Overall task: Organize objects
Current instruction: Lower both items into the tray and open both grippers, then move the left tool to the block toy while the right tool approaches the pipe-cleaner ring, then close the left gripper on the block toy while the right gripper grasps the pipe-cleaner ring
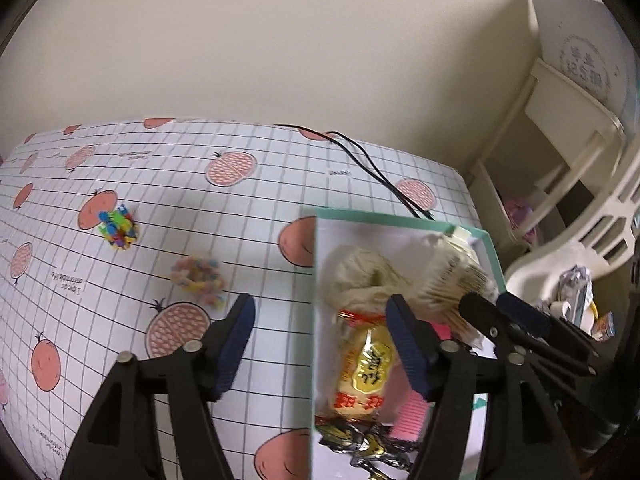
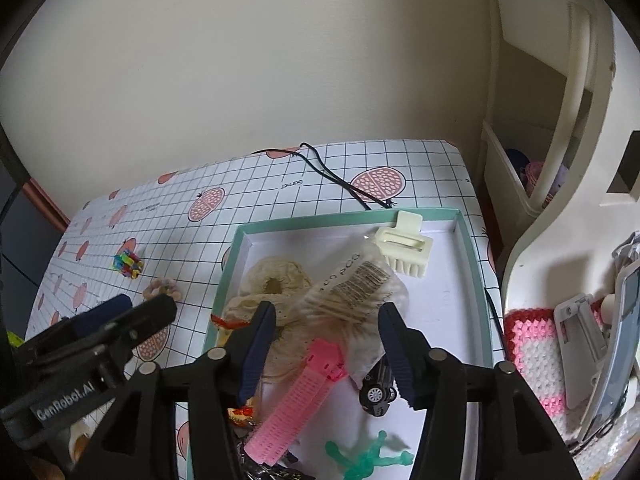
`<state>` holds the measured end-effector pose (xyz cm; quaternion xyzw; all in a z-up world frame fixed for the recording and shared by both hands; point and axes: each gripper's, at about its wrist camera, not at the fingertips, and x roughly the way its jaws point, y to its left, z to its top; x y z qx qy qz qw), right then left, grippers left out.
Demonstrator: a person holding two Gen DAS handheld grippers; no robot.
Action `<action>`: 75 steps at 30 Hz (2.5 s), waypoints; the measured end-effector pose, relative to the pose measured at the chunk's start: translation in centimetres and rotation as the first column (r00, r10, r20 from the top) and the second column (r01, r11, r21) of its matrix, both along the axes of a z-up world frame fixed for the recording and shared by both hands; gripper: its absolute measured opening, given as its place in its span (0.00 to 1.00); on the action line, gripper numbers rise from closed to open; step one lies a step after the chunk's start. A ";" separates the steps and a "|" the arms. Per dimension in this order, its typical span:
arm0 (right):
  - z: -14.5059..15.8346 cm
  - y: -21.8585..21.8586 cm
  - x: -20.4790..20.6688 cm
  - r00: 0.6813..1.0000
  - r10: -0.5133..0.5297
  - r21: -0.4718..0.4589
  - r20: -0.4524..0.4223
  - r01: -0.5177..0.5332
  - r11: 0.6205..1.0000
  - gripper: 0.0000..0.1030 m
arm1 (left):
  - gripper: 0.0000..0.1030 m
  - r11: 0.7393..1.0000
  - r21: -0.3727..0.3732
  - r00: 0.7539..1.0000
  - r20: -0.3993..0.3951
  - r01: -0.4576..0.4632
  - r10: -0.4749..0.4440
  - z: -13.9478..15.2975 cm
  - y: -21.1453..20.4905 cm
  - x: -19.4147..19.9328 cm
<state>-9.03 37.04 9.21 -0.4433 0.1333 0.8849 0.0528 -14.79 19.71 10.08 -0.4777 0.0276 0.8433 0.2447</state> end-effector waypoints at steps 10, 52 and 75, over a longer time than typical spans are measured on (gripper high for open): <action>-0.1 -0.6 0.0 1.000 0.011 -0.003 -0.010 -0.011 1.000 0.72 | 0.94 0.998 -0.006 0.996 -0.047 -0.070 0.070 -0.1 -1.5 -1.0; -7.5 -19.0 -10.5 0.968 0.185 0.106 0.171 -0.204 0.973 0.78 | 0.75 0.987 -0.066 0.987 0.046 -0.148 0.152 -7.9 -12.5 -17.4; -3.4 -18.1 -5.6 0.972 0.202 0.099 0.120 -0.214 0.972 0.14 | 0.38 0.988 -0.044 0.988 0.040 -0.145 0.147 -4.1 -13.1 -11.7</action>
